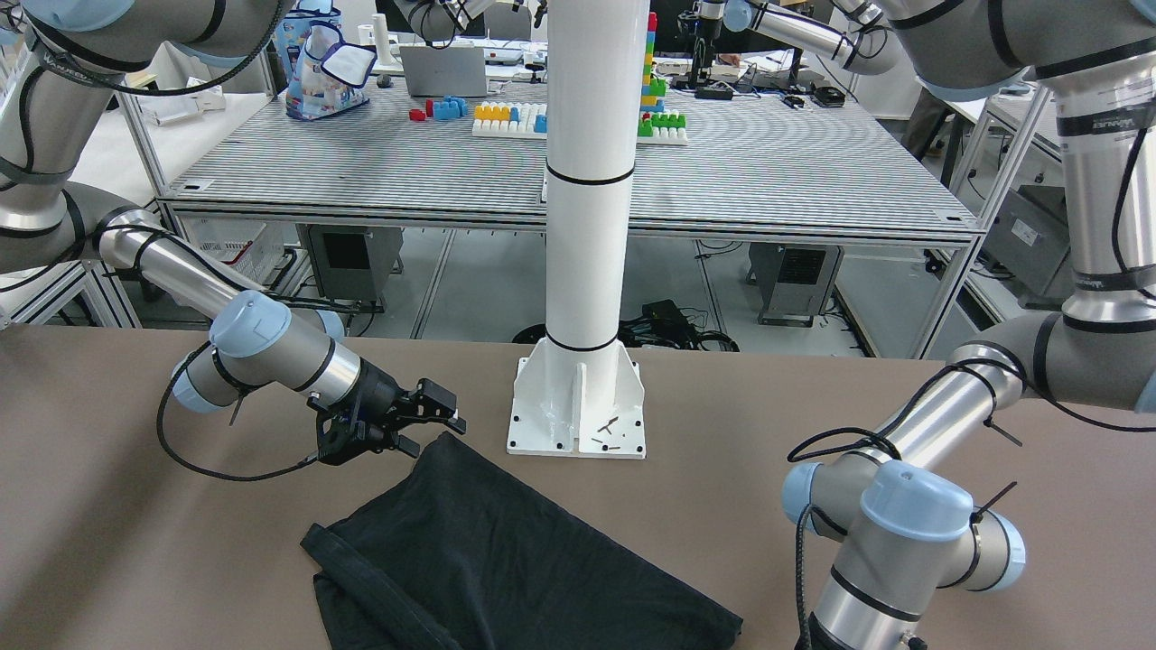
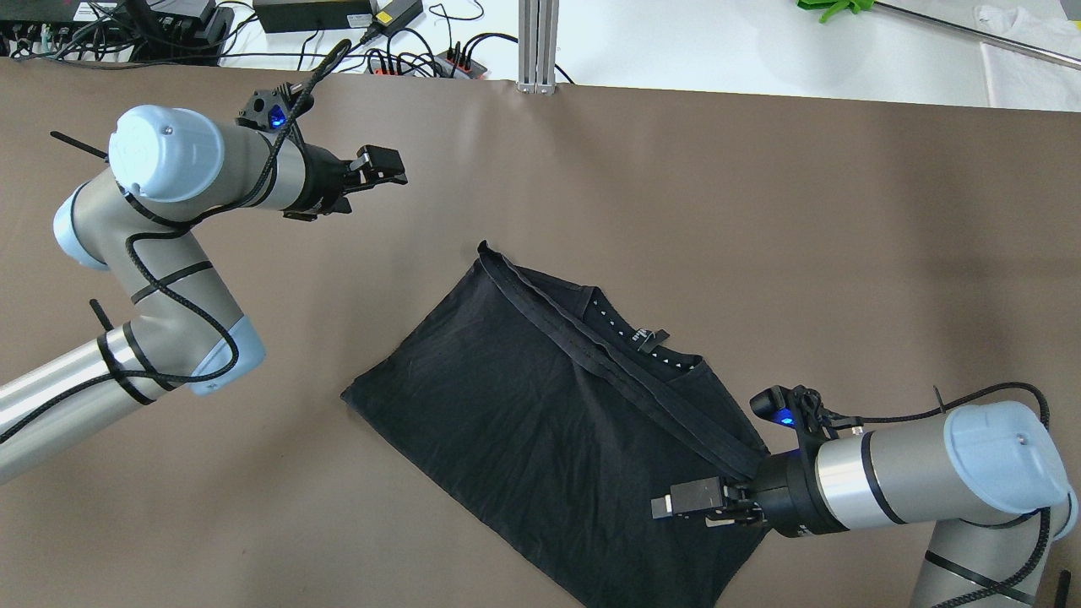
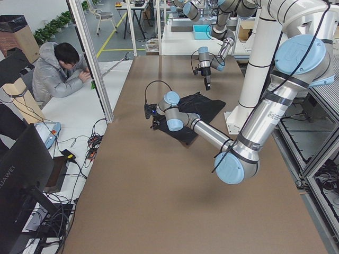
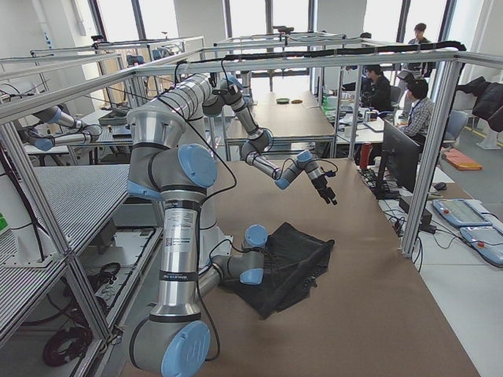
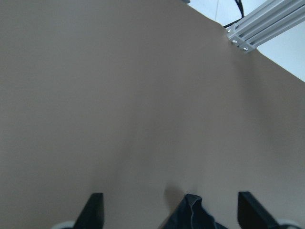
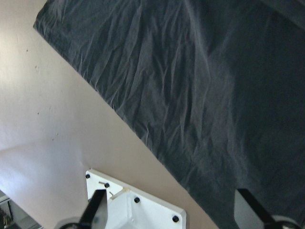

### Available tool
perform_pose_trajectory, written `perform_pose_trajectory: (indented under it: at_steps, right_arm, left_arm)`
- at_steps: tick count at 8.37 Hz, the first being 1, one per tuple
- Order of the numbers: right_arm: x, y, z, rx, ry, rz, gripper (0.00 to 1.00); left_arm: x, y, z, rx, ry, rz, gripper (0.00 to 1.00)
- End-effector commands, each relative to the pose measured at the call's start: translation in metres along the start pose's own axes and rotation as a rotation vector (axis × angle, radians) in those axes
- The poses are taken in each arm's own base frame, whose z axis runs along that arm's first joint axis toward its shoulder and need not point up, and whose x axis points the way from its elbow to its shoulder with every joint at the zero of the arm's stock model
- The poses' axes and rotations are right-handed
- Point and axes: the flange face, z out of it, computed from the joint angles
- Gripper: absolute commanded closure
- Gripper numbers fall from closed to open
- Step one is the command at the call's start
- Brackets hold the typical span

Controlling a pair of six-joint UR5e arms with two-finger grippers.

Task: Fold clothes
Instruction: 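Pull the grasped edge toward the robot with the right gripper, rotating the shirt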

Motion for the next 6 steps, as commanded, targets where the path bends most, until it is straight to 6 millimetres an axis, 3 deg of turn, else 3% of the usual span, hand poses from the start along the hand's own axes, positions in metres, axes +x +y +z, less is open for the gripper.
perform_pose_trajectory:
  at_steps: [1,2,3,5,6]
  right_arm:
    - [0.005,-0.032,-0.01,0.158,0.052,0.031,0.06]
    - [-0.001,-0.041,-0.013,0.176,0.056,0.033,0.06]
    - [-0.002,-0.044,-0.013,0.183,0.067,0.039,0.06]
    - [0.003,-0.052,-0.013,0.205,0.079,0.043,0.06]
    - [0.005,-0.053,-0.01,0.207,0.084,0.046,0.06]
  left_arm:
    - [-0.057,0.055,-0.022,-0.082,-0.02,-0.056,0.0]
    - [-0.063,0.072,-0.036,-0.099,-0.008,-0.067,0.0]
    - [-0.067,0.097,-0.034,-0.095,-0.008,-0.078,0.0]
    - [-0.073,0.16,-0.014,-0.054,0.006,-0.054,0.0]
    - [-0.082,0.177,-0.008,-0.043,-0.011,-0.057,0.0]
